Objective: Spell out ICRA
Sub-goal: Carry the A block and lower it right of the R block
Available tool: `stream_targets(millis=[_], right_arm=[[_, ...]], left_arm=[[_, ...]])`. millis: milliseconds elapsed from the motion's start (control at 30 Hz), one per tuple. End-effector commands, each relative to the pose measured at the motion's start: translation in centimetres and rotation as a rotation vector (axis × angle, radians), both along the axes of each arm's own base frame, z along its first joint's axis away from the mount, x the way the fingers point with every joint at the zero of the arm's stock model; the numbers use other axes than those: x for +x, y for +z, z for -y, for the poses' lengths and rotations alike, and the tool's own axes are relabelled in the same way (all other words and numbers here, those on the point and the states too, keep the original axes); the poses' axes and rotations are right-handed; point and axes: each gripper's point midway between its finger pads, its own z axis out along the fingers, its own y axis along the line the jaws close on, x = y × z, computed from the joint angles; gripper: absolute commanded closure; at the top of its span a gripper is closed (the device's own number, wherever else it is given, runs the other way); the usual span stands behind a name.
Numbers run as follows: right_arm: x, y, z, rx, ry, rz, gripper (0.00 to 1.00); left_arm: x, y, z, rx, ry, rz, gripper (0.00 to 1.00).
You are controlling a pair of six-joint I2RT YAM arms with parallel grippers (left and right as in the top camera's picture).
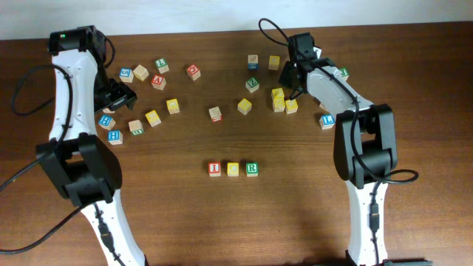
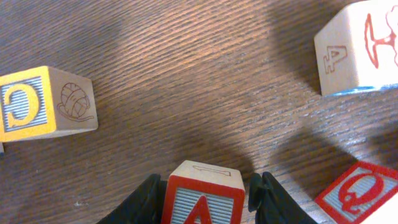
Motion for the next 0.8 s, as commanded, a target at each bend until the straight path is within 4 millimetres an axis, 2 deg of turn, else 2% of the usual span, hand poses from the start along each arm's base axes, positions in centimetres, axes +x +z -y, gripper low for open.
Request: stream_targets(millis=[0, 100, 167, 333, 400, 533, 567, 633, 700, 767], right_arm=[[-0.3, -0.6, -0.3, 0.0, 0.004, -0.014, 0.76], [-0.7, -0.4, -0.1, -0.019, 0.025, -0.033, 0.76], [-0.9, 0.9, -0.1, -0.04, 0.065, -0.029, 0.76], [-2.6, 7.3, 0.1, -0.048, 0.101, -0.001, 0.79], [-4.5, 10.2, -1.0, -0.003, 0.183, -0.019, 0.8], [-9.3, 13.3, -1.6, 0.045, 0.268, -0.116, 0.8], [-11.5, 13.6, -1.7, 0.057, 0.296, -0.179, 0.79], [-13.8, 13.4, -2.2, 0.072, 0.348, -0.258, 0.79], [-15.3, 12.8, -2.7, 0.063, 0.373, -0.318, 0.79], [-16.7, 11.5, -4.5, 0.053, 0.421, -0.357, 0.79]], left_arm=[[0.1, 0.7, -0.6, 0.017, -0.003, 0.018, 0.01], [0.1, 0.7, -0.6, 0.017, -0.003, 0.018, 0.01], [0.1, 0.7, -0.6, 0.017, -0.003, 0.018, 0.01], [0.1, 0.7, -0.6, 0.017, -0.003, 0.018, 0.01], [0.1, 0.7, -0.6, 0.017, -0.003, 0.018, 0.01], [0.1, 0.7, -0.6, 0.017, -0.003, 0.018, 0.01], [0.1, 0.7, -0.6, 0.017, -0.003, 0.018, 0.01], [0.1, 0.7, -0.6, 0.017, -0.003, 0.018, 0.01], [0.1, 0.7, -0.6, 0.017, -0.003, 0.018, 0.01], [0.1, 0.7, -0.6, 0.017, -0.003, 0.018, 0.01]])
